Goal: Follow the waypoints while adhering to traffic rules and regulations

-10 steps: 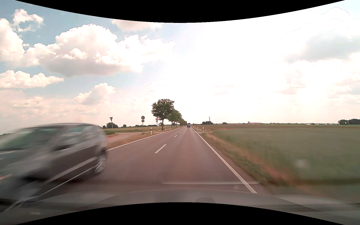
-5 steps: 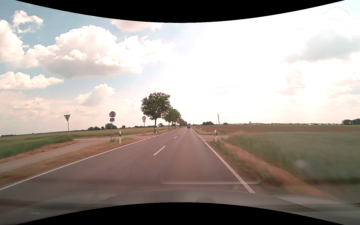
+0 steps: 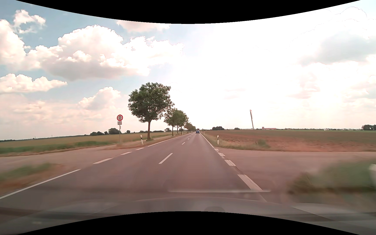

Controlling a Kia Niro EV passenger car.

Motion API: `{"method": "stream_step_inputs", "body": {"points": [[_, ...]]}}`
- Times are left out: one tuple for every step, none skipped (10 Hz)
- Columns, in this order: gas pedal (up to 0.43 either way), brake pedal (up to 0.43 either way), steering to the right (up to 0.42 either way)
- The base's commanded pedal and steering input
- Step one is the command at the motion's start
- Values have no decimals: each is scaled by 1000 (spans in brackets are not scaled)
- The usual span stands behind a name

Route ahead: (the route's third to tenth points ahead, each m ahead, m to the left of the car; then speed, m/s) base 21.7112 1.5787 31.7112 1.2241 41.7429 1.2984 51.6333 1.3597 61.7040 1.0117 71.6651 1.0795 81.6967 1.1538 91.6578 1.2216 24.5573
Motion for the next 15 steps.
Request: {"method": "stream_step_inputs", "body": {"points": [[189, 0, -3], [197, 0, -3], [209, 0, -3], [209, 0, -2], [209, 0, -2], [209, 0, -2], [209, 0, -2], [220, 0, -2], [228, 0, -1], [240, 0, 0], [240, 0, 0], [240, 0, 0], [240, 0, 0], [240, 0, 0], [240, 0, 0]]}}
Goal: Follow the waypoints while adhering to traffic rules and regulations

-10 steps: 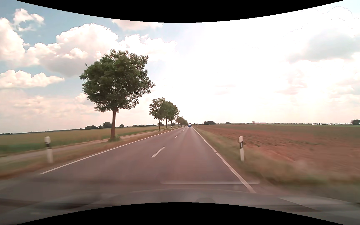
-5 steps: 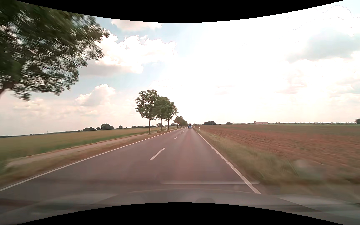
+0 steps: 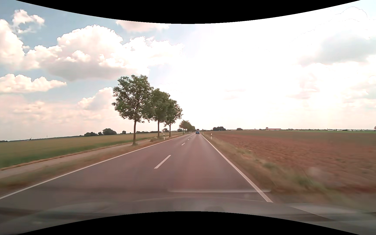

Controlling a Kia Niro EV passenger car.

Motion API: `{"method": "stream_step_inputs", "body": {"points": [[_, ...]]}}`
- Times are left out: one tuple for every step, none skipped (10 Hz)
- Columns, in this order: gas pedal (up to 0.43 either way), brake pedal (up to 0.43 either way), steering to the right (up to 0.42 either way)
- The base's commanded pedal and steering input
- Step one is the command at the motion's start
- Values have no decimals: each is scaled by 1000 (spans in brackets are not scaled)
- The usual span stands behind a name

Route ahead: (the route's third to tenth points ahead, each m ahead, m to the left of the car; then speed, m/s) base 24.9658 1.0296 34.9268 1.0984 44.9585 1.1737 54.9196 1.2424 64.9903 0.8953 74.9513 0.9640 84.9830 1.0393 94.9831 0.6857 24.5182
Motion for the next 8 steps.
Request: {"method": "stream_step_inputs", "body": {"points": [[240, 0, 0], [240, 0, 0], [240, 0, 0], [228, 0, 0], [228, 0, 0], [228, 0, 0], [228, 0, -1], [228, 0, 0]]}}
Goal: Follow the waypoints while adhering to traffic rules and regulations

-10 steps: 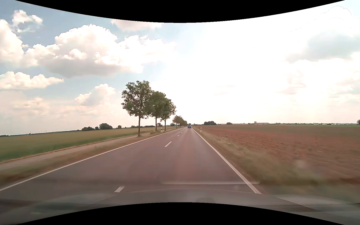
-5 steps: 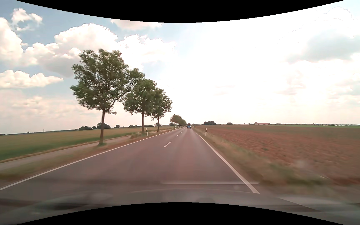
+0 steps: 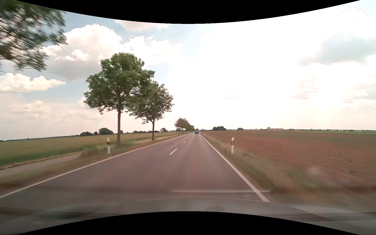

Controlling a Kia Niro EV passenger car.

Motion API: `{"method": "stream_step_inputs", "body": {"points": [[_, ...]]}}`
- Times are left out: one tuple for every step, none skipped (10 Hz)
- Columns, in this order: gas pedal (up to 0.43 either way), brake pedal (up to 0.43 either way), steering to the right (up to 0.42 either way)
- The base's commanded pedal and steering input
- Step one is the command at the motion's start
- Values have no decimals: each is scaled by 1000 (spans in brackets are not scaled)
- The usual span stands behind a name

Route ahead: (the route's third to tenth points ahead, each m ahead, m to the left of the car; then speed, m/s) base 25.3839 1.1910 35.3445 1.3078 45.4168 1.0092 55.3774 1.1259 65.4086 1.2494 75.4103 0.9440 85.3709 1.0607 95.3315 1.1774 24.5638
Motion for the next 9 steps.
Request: {"method": "stream_step_inputs", "body": {"points": [[228, 0, -1], [228, 0, -1], [228, 0, -2], [228, 0, -2], [220, 0, -2], [220, 0, -3], [220, 0, -3], [220, 0, -3], [220, 0, -2]]}}
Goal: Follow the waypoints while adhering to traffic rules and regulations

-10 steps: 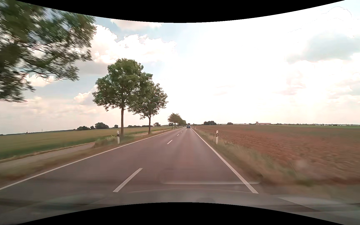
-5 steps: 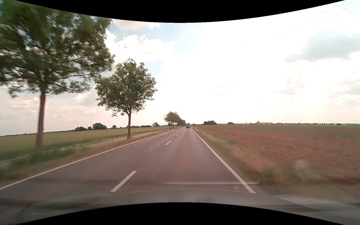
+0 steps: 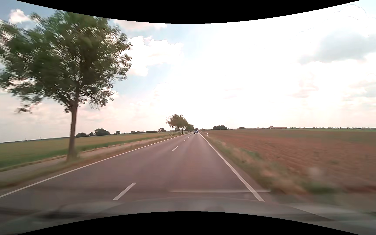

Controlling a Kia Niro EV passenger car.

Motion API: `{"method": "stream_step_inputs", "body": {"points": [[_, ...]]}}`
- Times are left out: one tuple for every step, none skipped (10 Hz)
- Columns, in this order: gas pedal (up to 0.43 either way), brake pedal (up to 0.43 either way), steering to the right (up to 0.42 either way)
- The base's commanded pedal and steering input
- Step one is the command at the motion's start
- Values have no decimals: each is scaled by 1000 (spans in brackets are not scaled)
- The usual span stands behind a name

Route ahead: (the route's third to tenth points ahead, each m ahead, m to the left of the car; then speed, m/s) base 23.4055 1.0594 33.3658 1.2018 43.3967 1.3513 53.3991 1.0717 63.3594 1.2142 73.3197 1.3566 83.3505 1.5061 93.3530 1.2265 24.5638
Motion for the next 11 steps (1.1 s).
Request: {"method": "stream_step_inputs", "body": {"points": [[220, 0, -3], [228, 0, -2], [228, 0, -3], [228, 0, -3], [240, 0, -3], [240, 0, -3], [240, 0, -3], [228, 0, -3], [228, 0, -3], [220, 0, -3], [209, 0, -3]]}}
